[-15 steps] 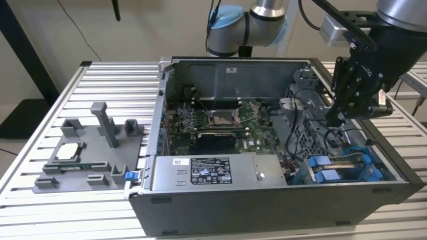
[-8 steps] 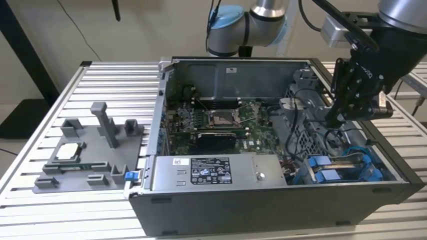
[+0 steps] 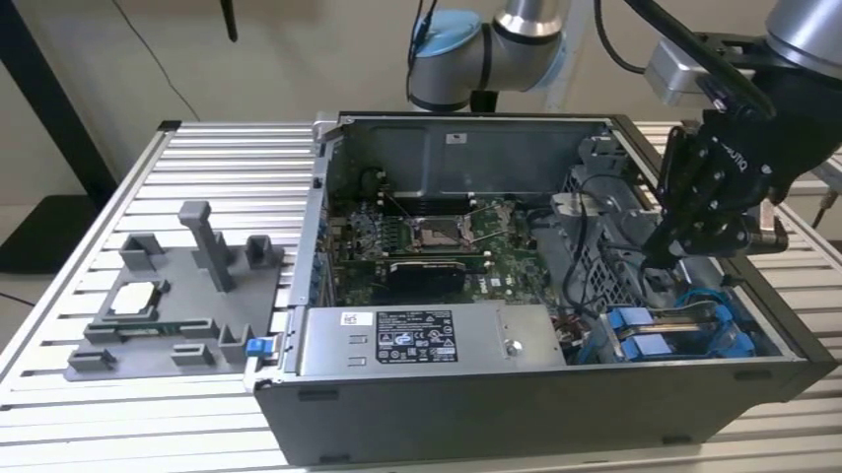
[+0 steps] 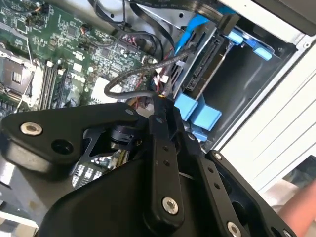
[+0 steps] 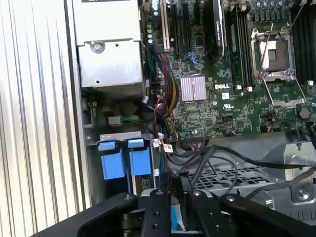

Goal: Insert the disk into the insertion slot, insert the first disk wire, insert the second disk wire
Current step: 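Insert the first disk wire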

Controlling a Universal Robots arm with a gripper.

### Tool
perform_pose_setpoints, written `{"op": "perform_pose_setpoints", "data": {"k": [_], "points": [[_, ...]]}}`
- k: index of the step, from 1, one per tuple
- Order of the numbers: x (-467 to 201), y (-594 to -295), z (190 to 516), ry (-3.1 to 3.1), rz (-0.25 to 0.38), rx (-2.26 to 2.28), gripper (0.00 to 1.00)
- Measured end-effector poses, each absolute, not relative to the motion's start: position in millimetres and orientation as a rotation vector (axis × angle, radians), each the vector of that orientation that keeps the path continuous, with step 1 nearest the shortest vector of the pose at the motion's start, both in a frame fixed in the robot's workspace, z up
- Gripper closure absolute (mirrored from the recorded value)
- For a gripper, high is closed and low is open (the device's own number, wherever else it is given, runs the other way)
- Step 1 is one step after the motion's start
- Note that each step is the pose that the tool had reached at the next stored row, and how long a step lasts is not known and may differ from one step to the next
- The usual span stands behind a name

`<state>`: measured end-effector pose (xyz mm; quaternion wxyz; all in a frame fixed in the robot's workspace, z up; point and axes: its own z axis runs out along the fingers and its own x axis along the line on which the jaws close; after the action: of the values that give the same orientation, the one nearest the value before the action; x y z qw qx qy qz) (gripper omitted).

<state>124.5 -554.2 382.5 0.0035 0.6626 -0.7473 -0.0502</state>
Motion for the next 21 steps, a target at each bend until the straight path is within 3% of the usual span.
{"op": "perform_pose_setpoints", "data": {"k": [12,21], "points": [[125.4,-594.5,377.9,-2.316,-0.203,2.050,1.00],[131.4,-595.9,373.4,-2.283,-0.184,2.105,1.00]]}}
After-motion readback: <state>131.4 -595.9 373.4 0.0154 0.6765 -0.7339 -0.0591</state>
